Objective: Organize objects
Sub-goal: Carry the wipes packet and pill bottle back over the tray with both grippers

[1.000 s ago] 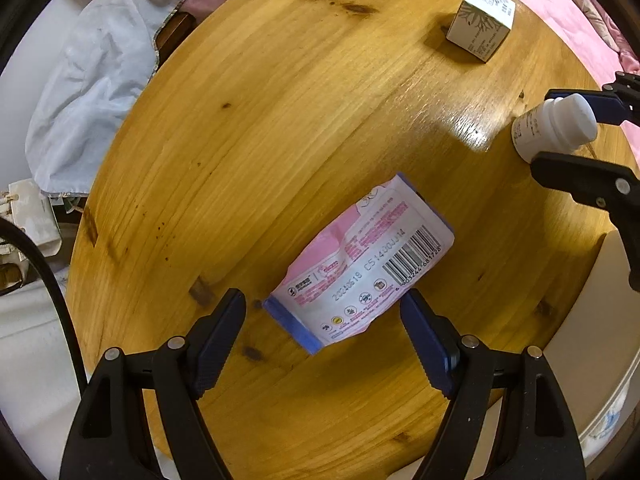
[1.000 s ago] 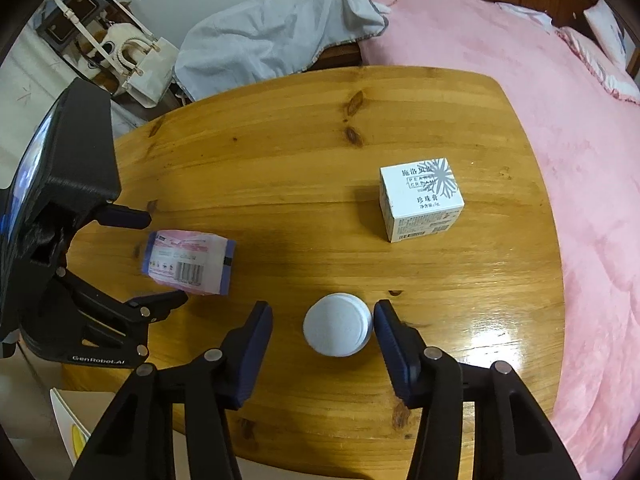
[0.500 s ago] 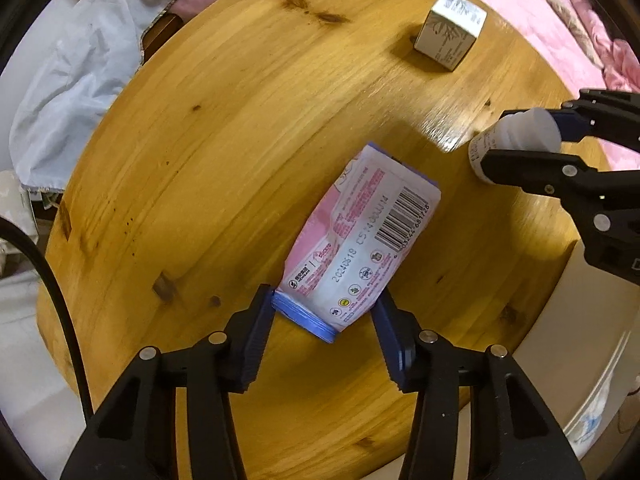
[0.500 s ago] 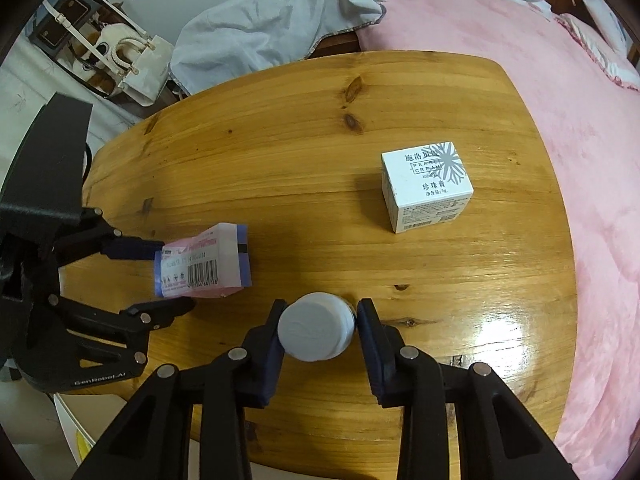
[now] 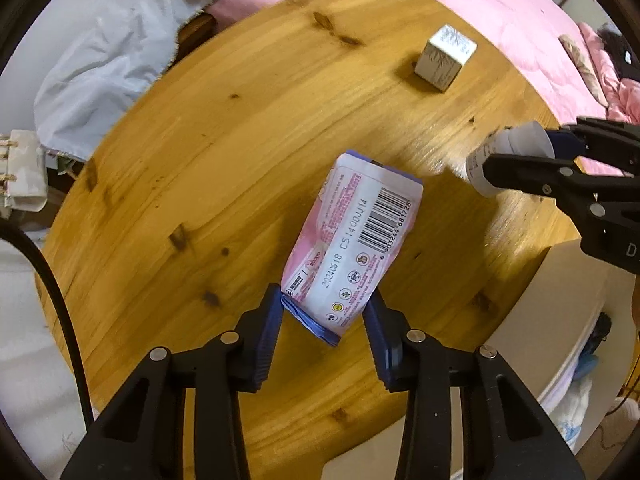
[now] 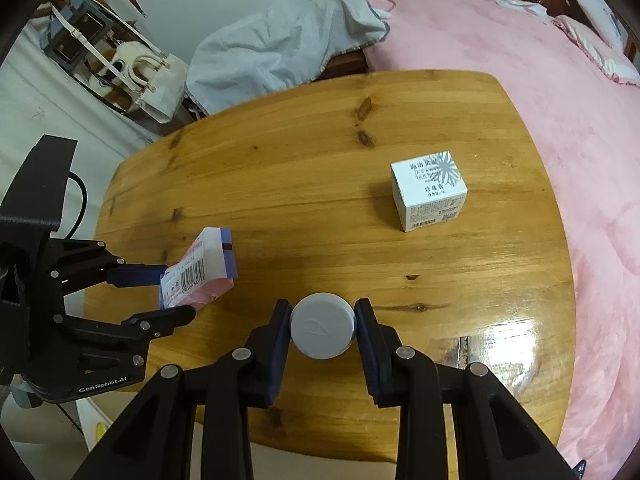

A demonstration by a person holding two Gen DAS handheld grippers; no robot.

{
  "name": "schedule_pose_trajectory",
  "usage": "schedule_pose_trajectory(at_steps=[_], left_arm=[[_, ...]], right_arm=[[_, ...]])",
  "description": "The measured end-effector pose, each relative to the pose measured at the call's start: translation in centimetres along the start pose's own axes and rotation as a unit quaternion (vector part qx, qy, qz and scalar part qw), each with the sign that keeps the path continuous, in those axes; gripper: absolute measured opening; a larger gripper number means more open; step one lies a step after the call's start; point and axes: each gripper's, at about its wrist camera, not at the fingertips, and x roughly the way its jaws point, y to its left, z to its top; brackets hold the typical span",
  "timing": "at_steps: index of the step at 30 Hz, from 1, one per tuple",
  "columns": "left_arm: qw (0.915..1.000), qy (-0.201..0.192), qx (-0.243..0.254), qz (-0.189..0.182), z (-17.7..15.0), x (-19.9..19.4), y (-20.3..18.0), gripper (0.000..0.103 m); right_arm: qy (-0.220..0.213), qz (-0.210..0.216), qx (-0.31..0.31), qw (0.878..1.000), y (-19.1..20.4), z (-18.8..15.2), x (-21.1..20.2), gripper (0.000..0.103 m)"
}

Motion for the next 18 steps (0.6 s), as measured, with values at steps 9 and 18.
schedule_pose_trajectory(at_steps=[9, 18], left_arm=[[0.9990, -0.043, -0.015, 0.001, -1.4, -5.1, 0.6, 0.042], [0.9944, -0.100, -0.034, 0.002, -4.5, -12.0, -2.3, 0.042]], right_arm=[[-0.045, 0.021, -0.002, 0.999, 1.8, -1.1, -5.2, 0.032], [-0.090, 0.053, -0.010, 0.994, 3.4, -3.5, -11.7, 0.032]])
